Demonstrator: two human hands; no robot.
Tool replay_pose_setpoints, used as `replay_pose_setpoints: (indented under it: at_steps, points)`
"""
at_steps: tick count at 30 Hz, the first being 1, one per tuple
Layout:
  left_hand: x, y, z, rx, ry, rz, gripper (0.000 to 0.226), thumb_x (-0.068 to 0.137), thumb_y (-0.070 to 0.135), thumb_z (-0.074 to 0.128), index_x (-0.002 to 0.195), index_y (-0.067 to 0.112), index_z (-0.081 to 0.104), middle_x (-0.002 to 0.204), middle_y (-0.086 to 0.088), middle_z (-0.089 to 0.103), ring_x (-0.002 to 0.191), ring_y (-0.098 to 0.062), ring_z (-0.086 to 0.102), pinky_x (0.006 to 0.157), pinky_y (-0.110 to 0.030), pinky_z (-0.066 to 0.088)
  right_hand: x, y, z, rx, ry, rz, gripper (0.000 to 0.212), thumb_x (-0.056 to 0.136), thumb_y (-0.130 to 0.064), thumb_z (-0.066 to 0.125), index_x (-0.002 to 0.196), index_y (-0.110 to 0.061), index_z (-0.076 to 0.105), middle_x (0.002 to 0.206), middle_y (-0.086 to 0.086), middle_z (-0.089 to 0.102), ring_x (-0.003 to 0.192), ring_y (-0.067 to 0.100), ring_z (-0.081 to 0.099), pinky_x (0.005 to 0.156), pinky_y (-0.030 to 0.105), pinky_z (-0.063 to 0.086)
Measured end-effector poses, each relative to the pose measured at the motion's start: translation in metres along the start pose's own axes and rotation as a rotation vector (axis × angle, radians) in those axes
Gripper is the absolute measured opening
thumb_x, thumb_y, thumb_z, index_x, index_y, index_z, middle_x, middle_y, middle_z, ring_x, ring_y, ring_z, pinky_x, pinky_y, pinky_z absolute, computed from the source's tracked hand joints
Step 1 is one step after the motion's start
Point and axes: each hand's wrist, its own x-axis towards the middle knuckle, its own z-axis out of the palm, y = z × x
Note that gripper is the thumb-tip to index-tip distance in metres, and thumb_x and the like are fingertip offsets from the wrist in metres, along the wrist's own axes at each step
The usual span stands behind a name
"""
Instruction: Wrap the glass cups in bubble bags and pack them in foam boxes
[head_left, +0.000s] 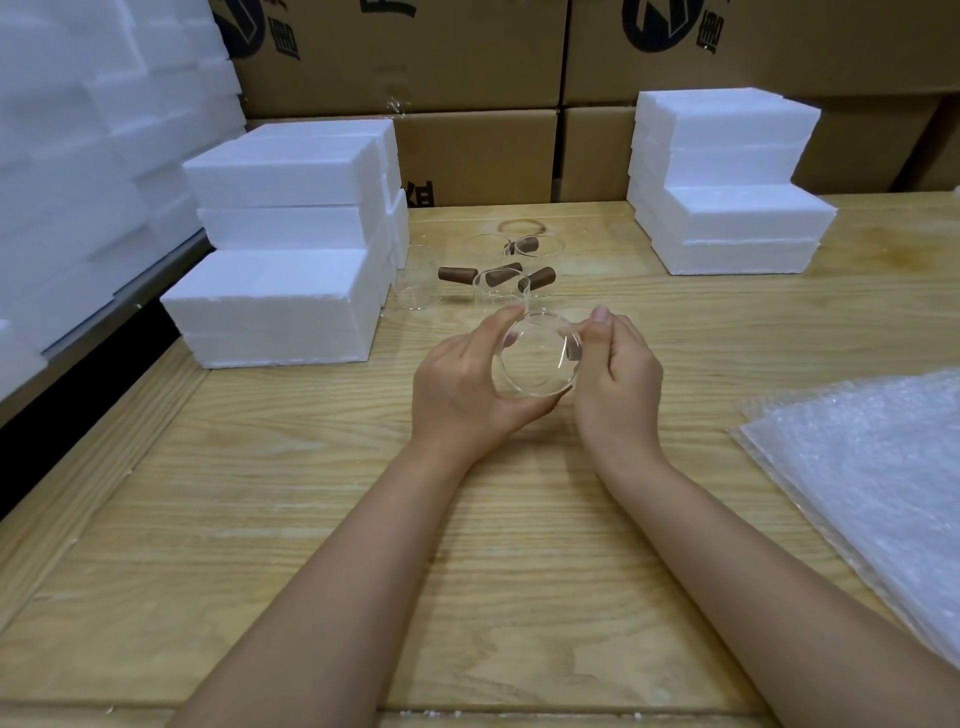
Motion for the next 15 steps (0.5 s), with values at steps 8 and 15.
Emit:
replay_pose_setpoints:
  at_steps: [8,15]
  points:
    - [0.001,0.002,-0.001,-0.175,-0.104,-0.149,0.074,0.06,0.045,0.086,0.123,0.017,0.059,0.107,0.01,0.071,0.095,-0.006,0.069,0.081,-0.034,0.054,-0.005,-0.008,-0.003,-0.058,0.034,-0.136,0.036,0.099,-0.015,0.041,0.073,0.0,0.06,0.077,0.004,0.057,0.071,0.014,0.055,0.065,0.029,0.042]
    - [0.001,-0.001,0.0,-0.24,-0.164,-0.218,0.087,0.054,0.06,0.073,0.132,0.026,0.052,0.072,0.011,0.068,0.085,-0.002,0.066,0.08,-0.009,0.041,-0.006,-0.011,-0.005,-0.074,0.033,-0.248,0.028,0.098,-0.007,0.044,0.081,0.001,0.065,0.084,0.005,0.058,0.076,0.013,0.055,0.067,0.022,0.041]
